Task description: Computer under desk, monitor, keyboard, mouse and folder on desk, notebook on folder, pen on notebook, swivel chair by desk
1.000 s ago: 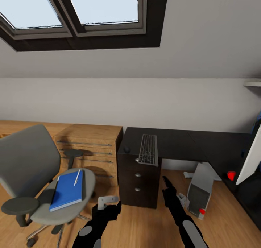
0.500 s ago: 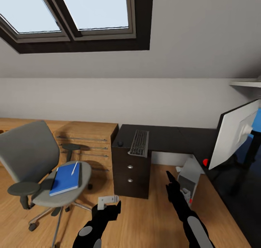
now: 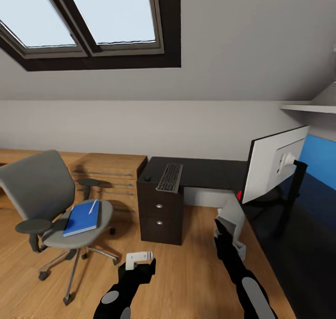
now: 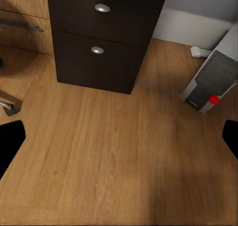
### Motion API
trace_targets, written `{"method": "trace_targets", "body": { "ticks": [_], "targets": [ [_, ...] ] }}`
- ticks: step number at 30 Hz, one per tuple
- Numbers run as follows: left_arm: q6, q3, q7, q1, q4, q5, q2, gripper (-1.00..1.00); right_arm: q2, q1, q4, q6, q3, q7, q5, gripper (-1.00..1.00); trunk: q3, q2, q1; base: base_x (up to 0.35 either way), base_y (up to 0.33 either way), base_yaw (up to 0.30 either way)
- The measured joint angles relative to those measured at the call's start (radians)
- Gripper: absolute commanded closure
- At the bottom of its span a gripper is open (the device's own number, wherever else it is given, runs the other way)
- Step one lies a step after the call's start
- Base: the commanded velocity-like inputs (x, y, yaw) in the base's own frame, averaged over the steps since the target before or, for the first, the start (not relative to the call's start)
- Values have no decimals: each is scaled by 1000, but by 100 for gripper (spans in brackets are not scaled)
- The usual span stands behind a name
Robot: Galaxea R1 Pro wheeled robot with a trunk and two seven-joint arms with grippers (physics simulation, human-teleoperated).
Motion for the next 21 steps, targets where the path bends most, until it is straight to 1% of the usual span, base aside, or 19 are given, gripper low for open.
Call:
{"method": "trace_targets", "body": {
  "ticks": [6, 14, 21],
  "targets": [
    [0, 0, 0, 0, 0, 0, 0, -100, 1, 0, -6, -4, 0, 1, 0, -100, 0, 0, 0, -322, -97, 0],
    [0, -1, 0, 0, 0, 0, 0, -100, 2, 0, -6, -71, -2, 1, -3, -100, 0, 0, 0, -330, -76, 0],
    [0, -1, 0, 0, 0, 0, 0, -100, 1, 1, -7, -92, -6, 0, -3, -100, -1, 0, 0, -330, -87, -17]
  ]
}}
